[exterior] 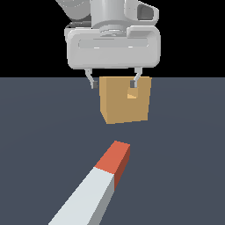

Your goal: Insert the peg into the horizontal hole in a box.

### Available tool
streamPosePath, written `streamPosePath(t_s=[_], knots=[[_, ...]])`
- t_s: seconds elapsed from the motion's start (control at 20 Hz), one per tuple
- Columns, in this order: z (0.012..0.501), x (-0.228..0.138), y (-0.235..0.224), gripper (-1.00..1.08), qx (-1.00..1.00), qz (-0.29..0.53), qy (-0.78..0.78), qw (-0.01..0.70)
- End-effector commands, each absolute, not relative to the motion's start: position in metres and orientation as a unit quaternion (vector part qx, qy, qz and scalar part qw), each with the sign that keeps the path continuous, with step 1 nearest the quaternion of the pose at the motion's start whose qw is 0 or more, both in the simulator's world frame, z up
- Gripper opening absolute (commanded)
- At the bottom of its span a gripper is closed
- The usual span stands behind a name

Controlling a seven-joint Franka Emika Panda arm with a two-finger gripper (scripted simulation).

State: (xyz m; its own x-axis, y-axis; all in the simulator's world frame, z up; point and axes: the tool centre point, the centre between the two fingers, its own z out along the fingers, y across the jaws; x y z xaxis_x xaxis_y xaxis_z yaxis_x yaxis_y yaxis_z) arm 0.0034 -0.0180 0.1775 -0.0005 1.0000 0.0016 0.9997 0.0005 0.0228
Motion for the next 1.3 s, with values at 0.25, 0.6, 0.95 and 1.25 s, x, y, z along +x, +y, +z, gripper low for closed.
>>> streamPosePath(t_s=[0.25, 0.6, 0.95, 1.25], knots=[[0.168, 0.003, -0.034, 1.0, 0.72, 0.008, 0.694, 0.007], [0.122, -0.007, -0.11, 1.0, 0.782, 0.003, 0.624, 0.005], [0.078, -0.031, -0.179, 1.0, 0.834, 0.0, 0.552, 0.002], [0.071, -0.036, -0.189, 1.0, 0.841, -0.001, 0.541, 0.0]])
